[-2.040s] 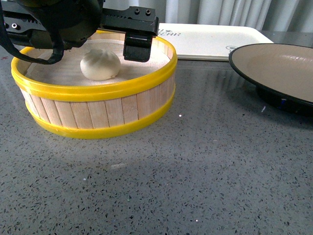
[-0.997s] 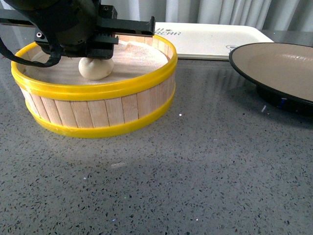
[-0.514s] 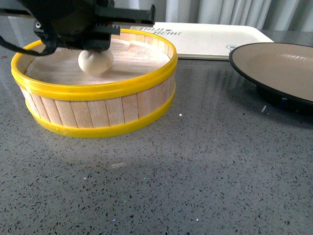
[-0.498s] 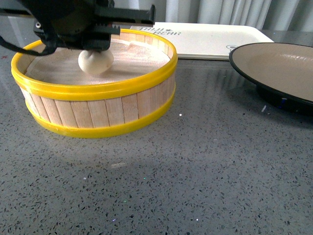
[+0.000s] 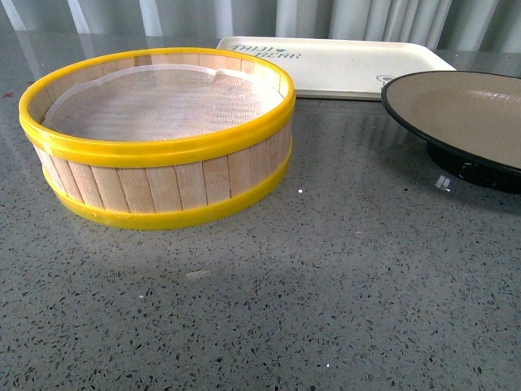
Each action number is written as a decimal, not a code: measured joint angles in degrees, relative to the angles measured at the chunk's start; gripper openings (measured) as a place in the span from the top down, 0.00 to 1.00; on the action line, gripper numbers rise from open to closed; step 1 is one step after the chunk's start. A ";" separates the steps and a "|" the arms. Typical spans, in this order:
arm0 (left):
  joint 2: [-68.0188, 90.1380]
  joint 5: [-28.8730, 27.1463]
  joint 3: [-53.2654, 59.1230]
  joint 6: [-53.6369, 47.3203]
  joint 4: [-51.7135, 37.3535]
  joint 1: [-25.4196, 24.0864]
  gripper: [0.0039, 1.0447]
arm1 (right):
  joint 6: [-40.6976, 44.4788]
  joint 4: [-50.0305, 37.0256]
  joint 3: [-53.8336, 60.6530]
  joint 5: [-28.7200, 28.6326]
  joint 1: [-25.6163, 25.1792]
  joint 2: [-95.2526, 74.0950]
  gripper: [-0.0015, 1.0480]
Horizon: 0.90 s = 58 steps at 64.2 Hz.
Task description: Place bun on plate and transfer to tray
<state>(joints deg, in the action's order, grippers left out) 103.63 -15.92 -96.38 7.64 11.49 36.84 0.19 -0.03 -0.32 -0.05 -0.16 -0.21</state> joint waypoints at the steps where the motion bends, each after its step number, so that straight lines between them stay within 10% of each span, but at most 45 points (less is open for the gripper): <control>1: 0.42 0.17 -0.52 -0.09 -0.11 0.35 0.96 | 0.00 0.00 0.00 0.00 0.00 0.00 0.08; 58: 19.56 4.33 -14.12 -6.10 1.01 12.57 0.96 | 0.00 0.00 0.00 0.00 0.00 0.00 0.08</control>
<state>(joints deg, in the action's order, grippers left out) 123.20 -11.60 -110.50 1.54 12.49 49.41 0.19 -0.03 -0.32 -0.05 -0.16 -0.21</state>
